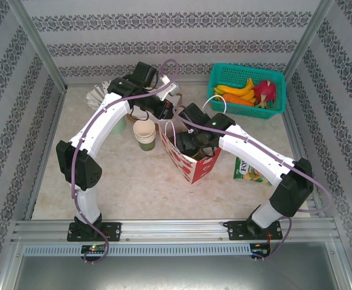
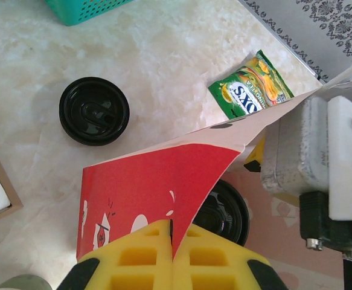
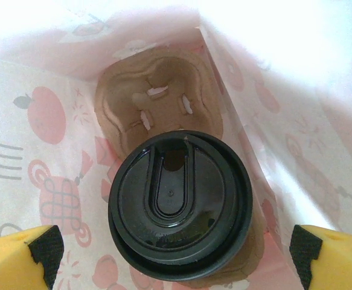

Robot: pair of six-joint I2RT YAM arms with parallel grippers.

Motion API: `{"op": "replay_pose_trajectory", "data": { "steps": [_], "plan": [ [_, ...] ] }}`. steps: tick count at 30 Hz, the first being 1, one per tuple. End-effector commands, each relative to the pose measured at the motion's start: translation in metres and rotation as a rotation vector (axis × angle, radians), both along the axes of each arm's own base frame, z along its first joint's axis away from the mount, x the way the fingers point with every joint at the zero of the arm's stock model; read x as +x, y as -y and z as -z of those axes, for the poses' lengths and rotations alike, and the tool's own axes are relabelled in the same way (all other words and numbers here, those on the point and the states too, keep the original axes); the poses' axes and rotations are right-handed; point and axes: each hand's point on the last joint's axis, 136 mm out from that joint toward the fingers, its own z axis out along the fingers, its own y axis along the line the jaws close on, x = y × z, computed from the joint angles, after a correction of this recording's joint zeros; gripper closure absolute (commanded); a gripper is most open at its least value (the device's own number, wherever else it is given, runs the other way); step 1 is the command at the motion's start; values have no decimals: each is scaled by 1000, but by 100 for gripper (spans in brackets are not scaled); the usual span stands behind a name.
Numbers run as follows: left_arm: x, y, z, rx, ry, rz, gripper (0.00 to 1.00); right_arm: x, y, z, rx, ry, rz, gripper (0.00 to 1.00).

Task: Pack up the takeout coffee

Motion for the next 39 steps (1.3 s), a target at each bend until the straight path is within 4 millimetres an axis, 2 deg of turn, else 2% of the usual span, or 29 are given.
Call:
{"op": "replay_pose_trajectory", "data": {
  "steps": [1,33,39],
  "plan": [
    [-1,-1,-2,2,12,13,100,-1,3,-19,-2,46,-4,2],
    [0,-2,-1,4,5,6,100,-5,9,-17,-25,46,-7,2],
    [2,-1,2,9,5,1,100,-9,3,-28,0,74,-56,2]
  ]
}}
